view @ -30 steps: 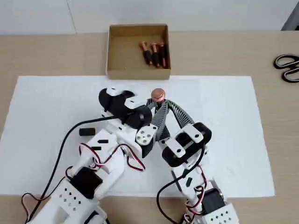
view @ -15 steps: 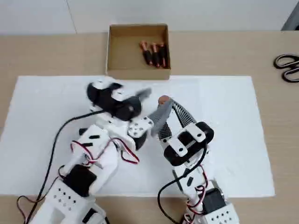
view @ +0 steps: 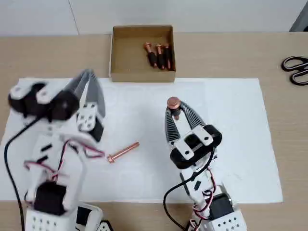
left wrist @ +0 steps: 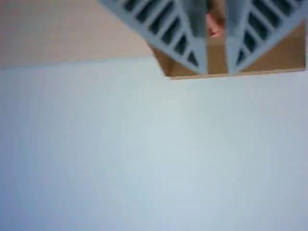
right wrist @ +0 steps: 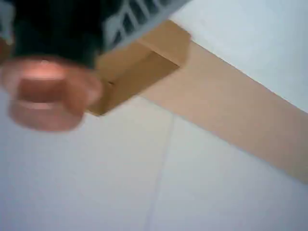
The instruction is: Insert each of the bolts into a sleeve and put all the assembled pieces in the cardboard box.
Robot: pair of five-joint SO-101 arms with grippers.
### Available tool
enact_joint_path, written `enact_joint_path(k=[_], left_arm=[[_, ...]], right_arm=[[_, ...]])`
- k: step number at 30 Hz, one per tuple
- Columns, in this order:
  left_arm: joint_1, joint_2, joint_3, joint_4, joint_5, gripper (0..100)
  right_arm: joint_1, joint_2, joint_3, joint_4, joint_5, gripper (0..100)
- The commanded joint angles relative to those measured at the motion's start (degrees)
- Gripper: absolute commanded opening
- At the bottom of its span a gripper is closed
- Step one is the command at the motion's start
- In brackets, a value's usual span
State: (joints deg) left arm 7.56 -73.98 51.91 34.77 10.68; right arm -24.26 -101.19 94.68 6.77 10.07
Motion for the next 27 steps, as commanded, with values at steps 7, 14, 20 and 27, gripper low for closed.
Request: enact_joint_path(k=[7,14,20,27], left_arm=[[-1.0,-27.6,19.0,3.5,-0.4,1],[-1.1,-29.9,23.4,0.2,-0.2,1],[-4.4,-30.2,25.3,-7.3,-0.4,1],[-10.4,-30.2,25.5,-7.5,-0.2,1]], right_arm=[[1.8,8.1,-27.3,19.6,0.4,0.3],[1.8,32.7,-36.6,18.6,0.3,0.3],[1.8,59.4,-47.8,6.9,0.3,0.3],[2.2,88.9,-73.3,11.6,0.3,0.3]])
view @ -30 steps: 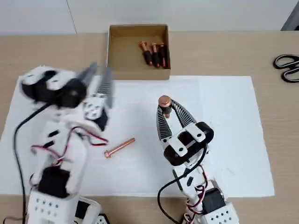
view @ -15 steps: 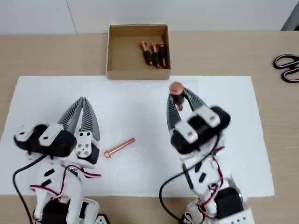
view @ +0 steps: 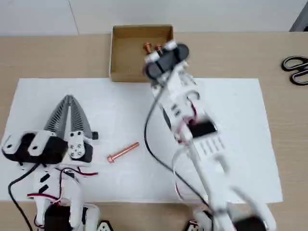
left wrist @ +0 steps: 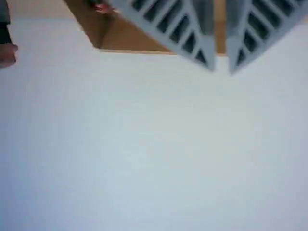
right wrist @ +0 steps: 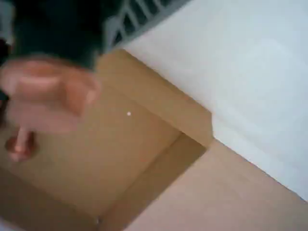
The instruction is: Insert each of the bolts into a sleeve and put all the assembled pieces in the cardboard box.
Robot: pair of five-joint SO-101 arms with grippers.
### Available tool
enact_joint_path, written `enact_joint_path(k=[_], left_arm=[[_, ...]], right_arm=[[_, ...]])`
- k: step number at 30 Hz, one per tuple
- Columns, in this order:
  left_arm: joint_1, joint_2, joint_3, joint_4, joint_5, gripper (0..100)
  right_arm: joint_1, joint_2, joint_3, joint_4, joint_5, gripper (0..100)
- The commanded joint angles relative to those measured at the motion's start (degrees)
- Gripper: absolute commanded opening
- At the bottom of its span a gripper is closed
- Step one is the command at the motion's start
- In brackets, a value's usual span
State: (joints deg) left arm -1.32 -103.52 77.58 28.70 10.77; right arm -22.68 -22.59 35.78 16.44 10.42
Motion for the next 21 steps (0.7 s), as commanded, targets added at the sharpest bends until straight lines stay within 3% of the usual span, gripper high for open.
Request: enact_joint_path(k=[1,7,21], left_arm=[[-1.8,-0.6,-0.1,-1.4,-0.2,1],[-1.8,-0.6,-0.2,-1.4,-0.2,1],[-1.8,-0.6,-0.2,-1.4,-0.4,1]], right_arm=[[0.6,13.9,-18.8,4.4,-0.1,0.3],[0.7,34.7,-44.0,14.3,-0.2,0.3],[1.5,74.7,-92.8,20.1,-0.2,0.3]])
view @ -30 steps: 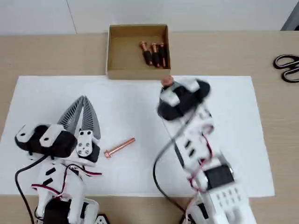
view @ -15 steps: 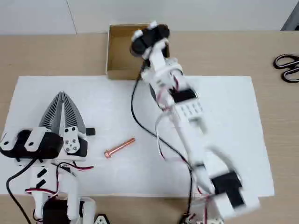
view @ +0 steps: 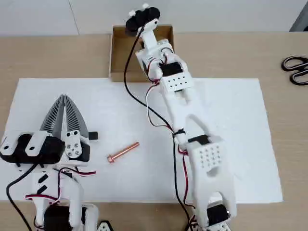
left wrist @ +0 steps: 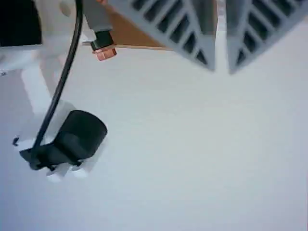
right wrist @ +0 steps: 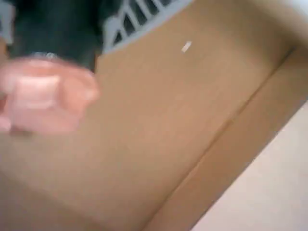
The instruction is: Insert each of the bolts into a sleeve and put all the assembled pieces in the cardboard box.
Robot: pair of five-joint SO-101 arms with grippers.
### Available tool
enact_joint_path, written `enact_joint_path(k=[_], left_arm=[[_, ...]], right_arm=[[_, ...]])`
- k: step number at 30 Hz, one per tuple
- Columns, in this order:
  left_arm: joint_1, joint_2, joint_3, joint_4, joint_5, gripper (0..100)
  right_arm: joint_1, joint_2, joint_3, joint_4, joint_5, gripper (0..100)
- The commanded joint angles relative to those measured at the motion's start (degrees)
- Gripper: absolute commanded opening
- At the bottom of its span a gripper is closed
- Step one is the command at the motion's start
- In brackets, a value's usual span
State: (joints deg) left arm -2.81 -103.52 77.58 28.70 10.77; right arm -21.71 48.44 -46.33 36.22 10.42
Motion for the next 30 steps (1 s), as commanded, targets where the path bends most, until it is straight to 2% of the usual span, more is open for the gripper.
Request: enact_joint_path(k=[1,8,19,25,30], left_arm=[[-0.4,-0.6,-0.2,-1.4,-0.4,1],[-0.4,-0.6,-0.2,-1.4,-0.4,1],[-0.4,-0.6,-0.2,-1.4,-0.4,1],[-0.4,-0.6,-0.2,-1.4,-0.4,1],[-0.4,-0.6,-0.3,-1.4,-0.4,1]], right_arm=[[0.5,5.9,-12.9,0.3,-0.2,0.3],[-0.6,16.5,-23.3,0.3,-0.2,0.3],[-1.5,18.5,-24.3,1.0,0.3,0.8],[-3.6,18.4,-24.4,8.8,0.4,16.0],[-3.1,18.3,-26.9,9.5,0.3,12.2]])
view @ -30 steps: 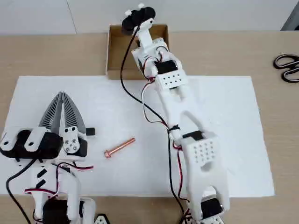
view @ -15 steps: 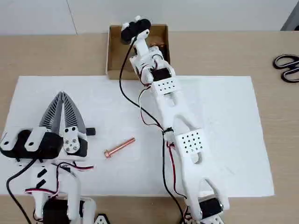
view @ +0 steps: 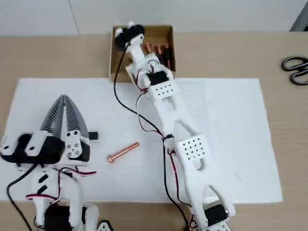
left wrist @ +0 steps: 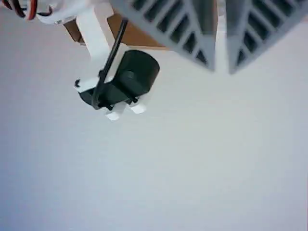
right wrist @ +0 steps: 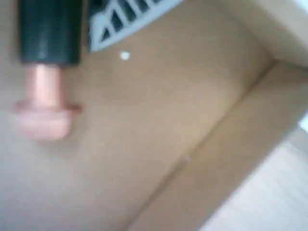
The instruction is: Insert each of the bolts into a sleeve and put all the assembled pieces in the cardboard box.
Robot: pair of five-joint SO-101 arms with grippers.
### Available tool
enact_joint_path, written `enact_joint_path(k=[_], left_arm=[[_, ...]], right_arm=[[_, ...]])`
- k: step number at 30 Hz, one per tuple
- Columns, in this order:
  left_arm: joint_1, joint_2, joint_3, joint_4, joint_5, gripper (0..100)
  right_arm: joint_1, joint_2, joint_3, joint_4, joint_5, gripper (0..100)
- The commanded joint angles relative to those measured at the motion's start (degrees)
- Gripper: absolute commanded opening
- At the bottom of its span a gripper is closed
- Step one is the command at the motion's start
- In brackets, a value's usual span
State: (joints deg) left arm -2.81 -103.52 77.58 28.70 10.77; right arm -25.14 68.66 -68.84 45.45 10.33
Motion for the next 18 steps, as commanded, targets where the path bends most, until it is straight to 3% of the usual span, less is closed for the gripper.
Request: enact_joint_path(k=[1,5,10,18], left_arm=[[-0.4,-0.6,-0.3,-1.4,-0.4,1],[-0.4,-0.6,-0.3,-1.4,-0.4,1],[-0.4,-0.6,-0.3,-1.4,-0.4,1],[-0.4,-0.6,-0.3,-1.4,-0.2,1]], right_arm=[[0.7,-1.9,-5.7,0.3,0.4,10.8],[1.4,-1.9,-11.7,3.5,0.4,8.4],[0.9,-2.0,-27.4,21.3,0.4,8.4],[-0.6,-17.2,-27.5,32.4,0.4,8.4]])
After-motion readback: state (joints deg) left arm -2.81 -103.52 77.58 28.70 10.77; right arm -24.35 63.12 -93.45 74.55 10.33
